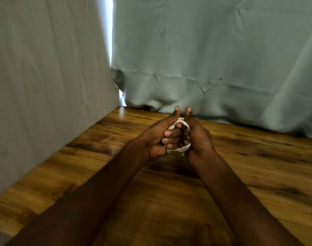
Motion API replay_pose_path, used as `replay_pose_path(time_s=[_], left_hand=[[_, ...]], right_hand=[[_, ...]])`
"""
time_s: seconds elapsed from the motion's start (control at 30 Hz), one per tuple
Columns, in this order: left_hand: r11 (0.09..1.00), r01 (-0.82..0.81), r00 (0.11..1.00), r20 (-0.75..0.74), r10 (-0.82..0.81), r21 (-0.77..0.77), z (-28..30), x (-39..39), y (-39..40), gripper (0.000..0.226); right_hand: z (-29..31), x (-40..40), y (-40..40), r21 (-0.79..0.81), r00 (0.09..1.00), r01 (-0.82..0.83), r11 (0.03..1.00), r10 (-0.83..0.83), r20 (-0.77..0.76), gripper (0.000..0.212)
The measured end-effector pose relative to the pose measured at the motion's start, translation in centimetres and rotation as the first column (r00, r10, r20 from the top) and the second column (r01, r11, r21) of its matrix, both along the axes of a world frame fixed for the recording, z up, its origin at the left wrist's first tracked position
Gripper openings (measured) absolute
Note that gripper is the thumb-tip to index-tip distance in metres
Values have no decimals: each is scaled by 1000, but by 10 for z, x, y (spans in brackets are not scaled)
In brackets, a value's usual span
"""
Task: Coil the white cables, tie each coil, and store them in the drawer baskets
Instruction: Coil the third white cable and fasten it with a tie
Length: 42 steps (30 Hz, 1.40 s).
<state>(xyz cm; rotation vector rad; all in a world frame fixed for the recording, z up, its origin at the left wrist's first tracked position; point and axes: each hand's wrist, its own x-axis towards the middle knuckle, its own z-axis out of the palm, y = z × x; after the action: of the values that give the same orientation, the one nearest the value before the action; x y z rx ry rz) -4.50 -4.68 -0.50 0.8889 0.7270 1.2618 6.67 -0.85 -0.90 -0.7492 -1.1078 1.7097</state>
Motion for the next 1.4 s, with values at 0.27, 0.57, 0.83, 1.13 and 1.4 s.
replay_pose_path(time_s=[0.27, 0.57, 0.83, 1.13, 1.4], left_hand=[[991, -104, 983, 141, 115, -85, -1, -28, 12, 44], [1000, 21, 988, 152, -24, 23, -9, -35, 6, 39], [996, -72, 981, 182, 62, 44, -8, -20, 7, 13], [927, -370, 835, 459, 304, 57, -5, -63, 16, 8], [736, -675, 677, 432, 596, 41, 7, -100, 14, 28]], right_hand=[[1, 10, 6, -4, 942, -259, 966, 252, -224, 23], [-9, 8, 15, -1, 979, -79, 997, 78, -187, 39], [-14, 7, 17, 217, 989, 113, 970, -131, 67, 12], [-28, 17, 25, 797, 536, -334, 503, -594, 600, 15], [-30, 13, 5, 792, 637, -587, 166, -510, 579, 28]])
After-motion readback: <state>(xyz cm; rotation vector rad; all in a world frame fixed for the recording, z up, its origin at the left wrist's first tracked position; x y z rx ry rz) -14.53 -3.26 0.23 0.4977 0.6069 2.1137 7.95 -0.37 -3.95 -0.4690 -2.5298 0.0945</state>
